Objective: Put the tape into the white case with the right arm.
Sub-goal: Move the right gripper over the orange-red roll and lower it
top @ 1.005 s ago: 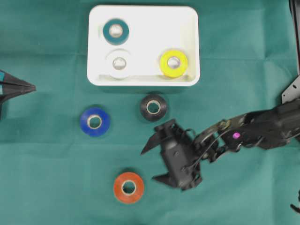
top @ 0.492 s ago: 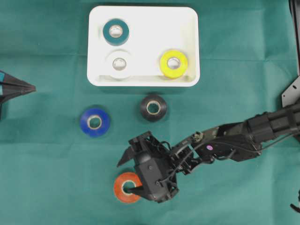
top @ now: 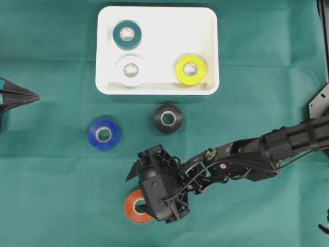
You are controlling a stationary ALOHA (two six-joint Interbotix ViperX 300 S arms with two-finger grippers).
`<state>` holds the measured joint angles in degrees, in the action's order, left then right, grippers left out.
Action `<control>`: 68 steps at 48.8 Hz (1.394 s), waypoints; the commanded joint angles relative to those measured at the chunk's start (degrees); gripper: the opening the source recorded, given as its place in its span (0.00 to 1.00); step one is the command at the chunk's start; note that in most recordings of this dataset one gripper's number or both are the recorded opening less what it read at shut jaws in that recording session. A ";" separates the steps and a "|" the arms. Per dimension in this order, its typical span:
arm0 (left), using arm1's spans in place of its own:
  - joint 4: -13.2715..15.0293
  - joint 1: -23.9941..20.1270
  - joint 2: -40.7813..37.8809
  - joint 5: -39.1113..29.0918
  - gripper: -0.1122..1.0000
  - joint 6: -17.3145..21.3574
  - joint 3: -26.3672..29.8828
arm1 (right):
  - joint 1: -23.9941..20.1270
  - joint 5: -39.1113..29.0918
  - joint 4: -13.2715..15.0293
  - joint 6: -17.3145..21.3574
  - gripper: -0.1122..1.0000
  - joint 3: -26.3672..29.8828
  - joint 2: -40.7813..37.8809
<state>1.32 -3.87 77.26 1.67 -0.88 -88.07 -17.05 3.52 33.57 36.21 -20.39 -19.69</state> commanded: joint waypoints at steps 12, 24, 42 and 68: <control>0.09 -0.18 -0.44 0.35 0.10 -0.09 0.79 | -2.99 -12.74 -0.79 0.26 0.70 6.77 -2.02; 0.09 -0.18 -0.44 0.35 0.10 -0.09 0.70 | -3.43 -15.73 -2.20 0.18 0.65 7.47 -2.20; 0.09 -0.18 -0.44 0.35 0.10 -0.09 0.70 | -3.43 -15.64 -2.29 0.26 0.63 9.58 -5.01; 0.09 -0.18 -0.35 0.35 0.10 -0.09 0.70 | -3.34 -16.61 -2.20 0.26 0.13 10.81 -6.06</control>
<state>1.32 -3.87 77.26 1.67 -0.97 -88.07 -20.57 -13.01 31.38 36.39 -10.63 -26.89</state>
